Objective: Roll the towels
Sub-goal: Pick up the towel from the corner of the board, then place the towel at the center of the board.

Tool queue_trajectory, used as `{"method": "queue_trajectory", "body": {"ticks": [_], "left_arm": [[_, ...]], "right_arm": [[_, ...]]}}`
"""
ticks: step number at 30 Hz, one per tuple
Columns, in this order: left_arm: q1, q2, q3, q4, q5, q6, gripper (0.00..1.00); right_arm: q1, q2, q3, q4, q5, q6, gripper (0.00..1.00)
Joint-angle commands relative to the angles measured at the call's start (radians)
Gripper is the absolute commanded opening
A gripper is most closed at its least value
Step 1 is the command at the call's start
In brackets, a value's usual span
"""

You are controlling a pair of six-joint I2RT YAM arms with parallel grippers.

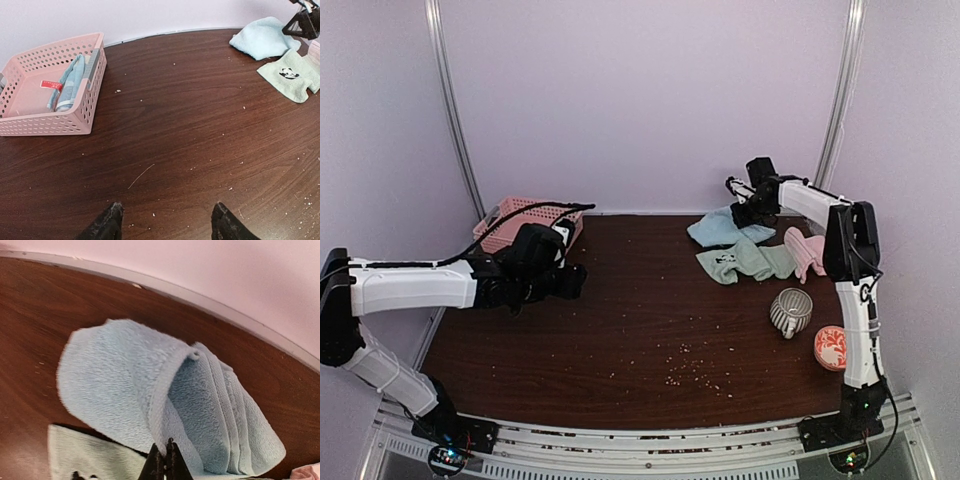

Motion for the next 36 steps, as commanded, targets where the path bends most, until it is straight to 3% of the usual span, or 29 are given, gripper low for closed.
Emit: {"method": "queue_trajectory", "body": {"ticks": [1,9,12,14,16,19,22,24,29,34,36], "left_arm": [[-0.004,-0.023,-0.003,0.011,-0.041,-0.017,0.61],[-0.004,-0.052,-0.011,0.004,-0.158,-0.066,0.61],[-0.004,-0.084,-0.022,0.005,-0.196,-0.070,0.62],[-0.003,-0.104,-0.030,0.004,-0.221,-0.070,0.63],[-0.003,-0.116,-0.037,0.003,-0.239,-0.062,0.63],[-0.003,-0.121,-0.041,-0.008,-0.262,-0.049,0.64],[-0.004,-0.109,-0.041,-0.009,-0.263,-0.035,0.64],[-0.003,-0.090,-0.034,-0.007,-0.244,-0.019,0.64],[-0.003,-0.021,-0.006,0.003,-0.095,0.046,0.63],[-0.003,0.069,0.045,-0.055,0.098,0.065,0.45],[-0.003,0.093,0.055,-0.093,0.178,0.060,0.43]], "right_arm": [[0.063,-0.193,0.140,-0.016,-0.265,0.033,0.00],[0.211,-0.445,0.145,0.082,-0.762,0.079,0.00],[0.238,-0.543,0.057,0.153,-0.938,0.140,0.00],[0.238,-0.602,-0.094,0.196,-0.854,0.135,0.00],[0.227,-0.602,-0.125,0.072,-0.796,0.005,0.00],[0.231,-0.594,-0.126,-0.170,-0.871,-0.157,0.00],[0.267,-0.674,-0.374,-0.077,-0.834,-0.108,0.00],[0.290,-0.705,-0.502,-0.088,-0.765,-0.169,0.00],[0.292,-0.709,-0.619,-0.248,-0.706,-0.291,0.00],[0.292,-0.729,-0.718,-0.415,-0.523,-0.481,0.20],[0.292,-0.746,-0.750,-0.477,-0.485,-0.556,0.28]]}}
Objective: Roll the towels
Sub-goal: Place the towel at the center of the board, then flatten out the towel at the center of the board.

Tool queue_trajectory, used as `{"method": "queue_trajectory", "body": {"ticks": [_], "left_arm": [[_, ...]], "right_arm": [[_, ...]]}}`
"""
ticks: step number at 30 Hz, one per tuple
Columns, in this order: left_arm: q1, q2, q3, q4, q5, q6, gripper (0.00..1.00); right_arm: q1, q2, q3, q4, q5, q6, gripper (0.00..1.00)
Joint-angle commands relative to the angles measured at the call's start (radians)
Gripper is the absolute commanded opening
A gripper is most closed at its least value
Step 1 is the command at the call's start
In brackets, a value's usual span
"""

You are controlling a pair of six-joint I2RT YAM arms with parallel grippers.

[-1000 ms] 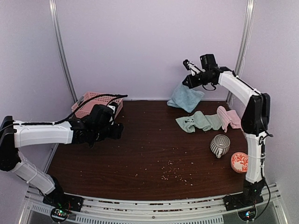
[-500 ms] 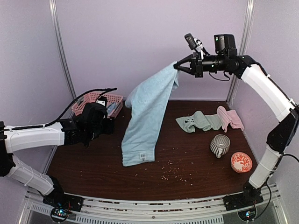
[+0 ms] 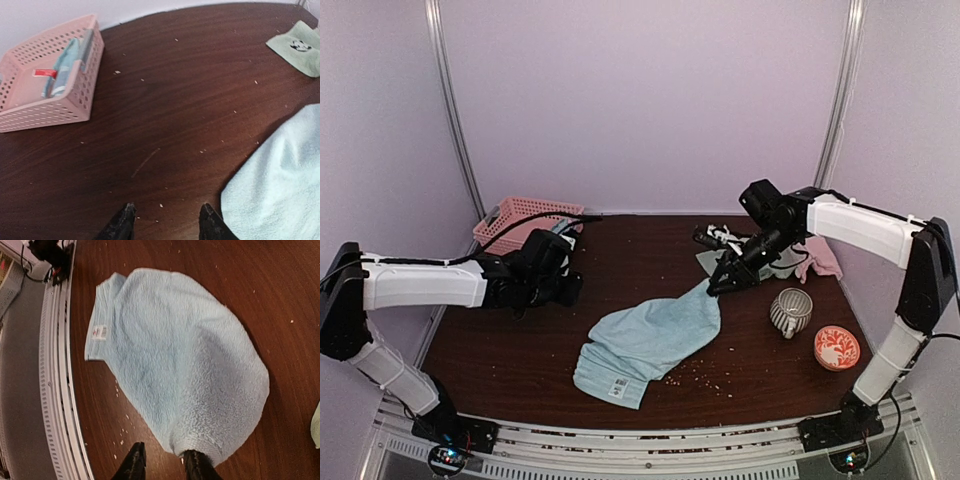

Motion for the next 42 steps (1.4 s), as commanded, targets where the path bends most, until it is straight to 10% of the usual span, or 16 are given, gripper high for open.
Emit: {"method": "queue_trajectory", "body": {"ticks": [1,4,10,23,26,30,37,42], "left_arm": [[-0.003,0.044,0.050,-0.070,0.232,0.018,0.43],[-0.003,0.020,0.030,-0.123,0.340,-0.002,0.48],[-0.003,-0.042,-0.027,-0.198,0.565,-0.015,0.60],[-0.004,0.051,-0.111,-0.214,0.716,0.008,0.53],[-0.003,0.091,-0.101,-0.182,0.716,0.022,0.43],[-0.001,0.173,0.022,-0.211,0.551,0.052,0.00],[0.026,0.078,0.488,-0.537,0.080,0.181,0.00],[-0.038,-0.143,0.517,-0.519,-0.103,0.316,0.00]], "right_arm": [[-0.002,-0.061,-0.053,-0.212,0.151,-0.245,0.32],[-0.002,-0.061,-0.013,-0.286,0.189,-0.273,0.46],[0.009,-0.080,-0.066,0.090,0.397,0.035,0.63],[0.135,0.383,0.139,0.071,0.526,0.158,0.64],[0.150,0.437,0.154,0.076,0.509,0.175,0.42],[0.151,0.516,0.293,0.024,0.482,0.177,0.03],[0.093,0.441,0.730,-0.009,0.502,0.178,0.00],[0.050,0.040,0.358,0.237,0.396,-0.026,0.00]]}}
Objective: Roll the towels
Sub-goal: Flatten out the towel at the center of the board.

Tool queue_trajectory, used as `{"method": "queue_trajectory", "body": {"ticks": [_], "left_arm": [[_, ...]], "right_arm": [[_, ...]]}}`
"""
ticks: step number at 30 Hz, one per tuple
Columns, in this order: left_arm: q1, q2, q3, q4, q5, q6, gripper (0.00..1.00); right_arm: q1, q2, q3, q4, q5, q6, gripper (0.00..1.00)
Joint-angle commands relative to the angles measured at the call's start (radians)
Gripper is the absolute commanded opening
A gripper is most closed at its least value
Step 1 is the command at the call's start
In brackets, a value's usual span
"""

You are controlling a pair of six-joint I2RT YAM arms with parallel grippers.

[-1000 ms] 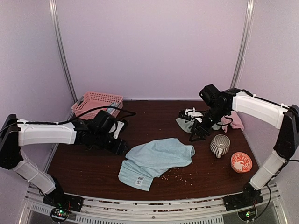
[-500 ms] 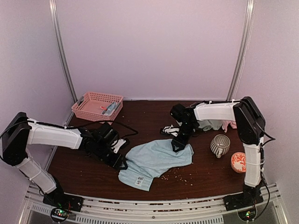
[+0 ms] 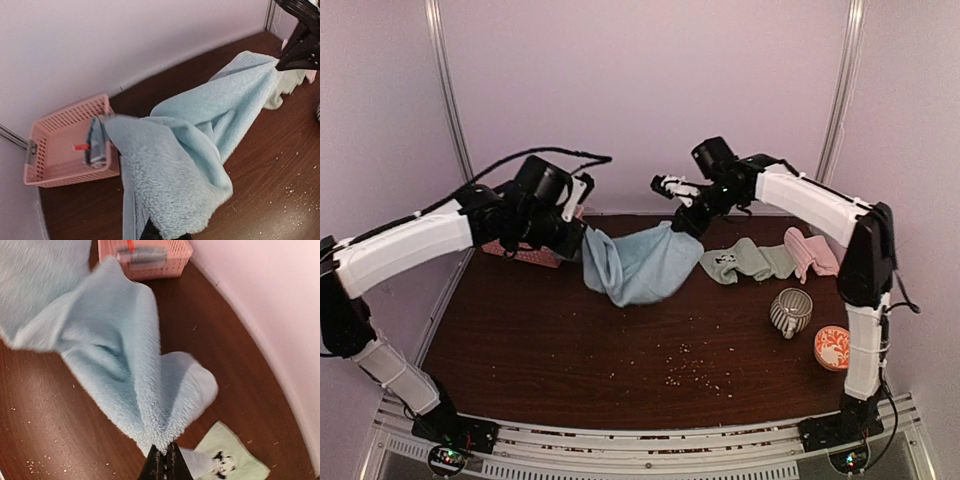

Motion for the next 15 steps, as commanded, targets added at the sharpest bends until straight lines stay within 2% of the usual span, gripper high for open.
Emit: {"method": "queue_trajectory", "body": {"ticks": [1,3,4,6,7,8,9,12,15], "left_arm": [[-0.055,-0.211,-0.028,-0.064,-0.127,0.127,0.00],[-0.101,-0.262,-0.120,-0.092,0.046,0.095,0.00],[-0.117,-0.278,-0.183,-0.113,0.153,0.076,0.01],[-0.135,-0.299,-0.259,-0.159,0.358,0.058,0.17],[-0.141,-0.308,-0.285,-0.184,0.397,0.048,0.24],[-0.142,-0.322,-0.305,-0.201,0.412,0.043,0.29],[-0.142,-0.341,-0.323,-0.209,0.405,0.045,0.35],[-0.142,-0.386,-0.324,-0.194,0.309,0.057,0.44],[-0.139,-0.364,-0.281,-0.178,0.188,0.059,0.50]], "right_arm": [[-0.031,-0.433,-0.395,0.220,-0.098,-0.216,0.00],[-0.006,-0.604,-0.670,0.315,-0.126,-0.308,0.14],[0.017,-0.636,-0.745,0.271,-0.129,-0.371,0.20],[0.070,-0.633,-0.822,0.127,-0.079,-0.426,0.33],[0.095,-0.635,-0.868,0.071,-0.050,-0.433,0.44],[0.112,-0.641,-0.911,0.043,-0.031,-0.434,0.54],[0.123,-0.652,-0.945,0.017,-0.029,-0.430,0.57],[0.131,-0.701,-0.965,-0.036,-0.069,-0.415,0.59],[0.127,-0.741,-0.923,-0.028,-0.062,-0.359,0.61]]}}
